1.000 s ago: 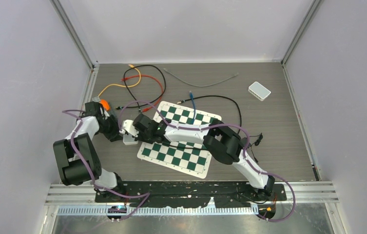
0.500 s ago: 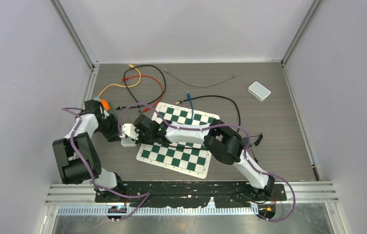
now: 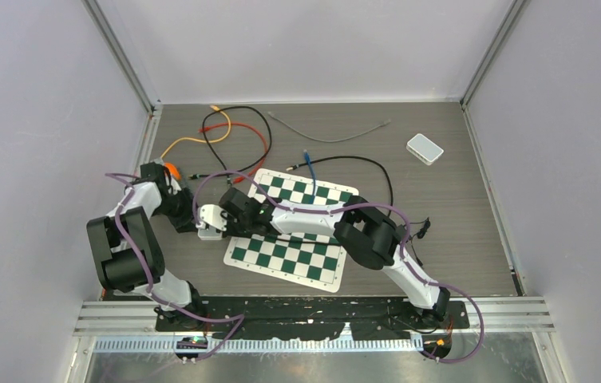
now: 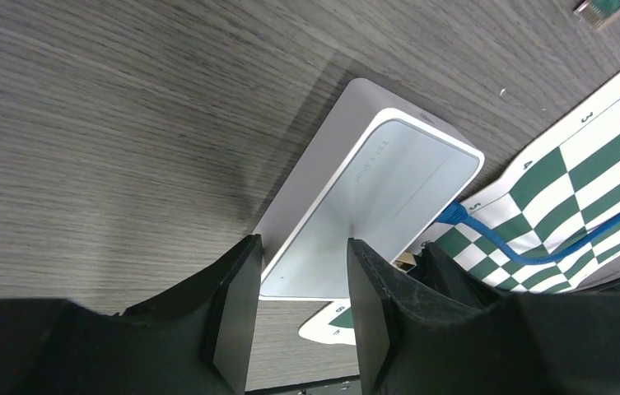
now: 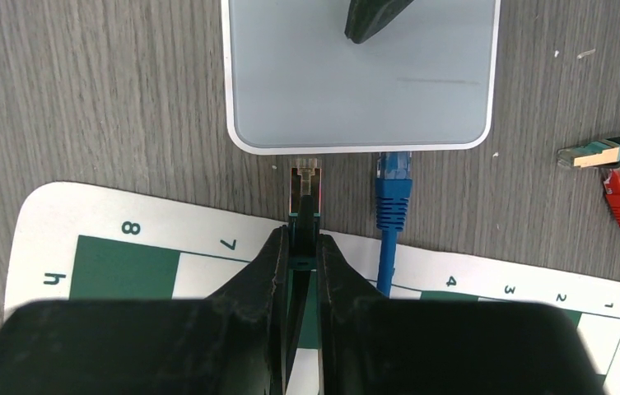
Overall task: Insert the plug into the switch port
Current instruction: Insert the connector into the switch port.
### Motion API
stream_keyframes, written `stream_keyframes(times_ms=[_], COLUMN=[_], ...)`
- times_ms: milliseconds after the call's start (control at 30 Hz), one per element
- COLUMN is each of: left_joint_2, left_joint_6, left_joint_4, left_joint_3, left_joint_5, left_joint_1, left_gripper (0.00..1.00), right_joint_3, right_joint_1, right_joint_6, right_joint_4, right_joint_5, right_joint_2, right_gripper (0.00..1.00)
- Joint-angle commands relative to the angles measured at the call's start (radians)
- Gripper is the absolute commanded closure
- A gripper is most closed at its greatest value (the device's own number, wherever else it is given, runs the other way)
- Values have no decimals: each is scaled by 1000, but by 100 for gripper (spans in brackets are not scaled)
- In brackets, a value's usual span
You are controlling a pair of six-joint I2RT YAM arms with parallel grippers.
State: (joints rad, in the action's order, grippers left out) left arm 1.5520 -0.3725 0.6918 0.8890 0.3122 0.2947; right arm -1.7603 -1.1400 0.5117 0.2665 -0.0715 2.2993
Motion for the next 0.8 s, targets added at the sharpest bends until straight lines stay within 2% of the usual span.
stream_keyframes(times_ms=[0,233,767], left_joint_2=[10,11,18], left_joint_6=[31,29,39], left_joint_4=[25,31,31], left_joint_3=[37,43,69], left_joint_5=[27,8,21], left_joint_1=[-2,-2,-1], left_gripper=[56,57,57], right_joint_3=[-48,-78,-155], right_joint_1=[2,13,10], right_joint_6=[-23,-47,-32], right_joint_4=[30,73,144], right_joint_5=[-23,43,22], right_joint_2=[-7,-3,37], right_gripper=[95,95,95])
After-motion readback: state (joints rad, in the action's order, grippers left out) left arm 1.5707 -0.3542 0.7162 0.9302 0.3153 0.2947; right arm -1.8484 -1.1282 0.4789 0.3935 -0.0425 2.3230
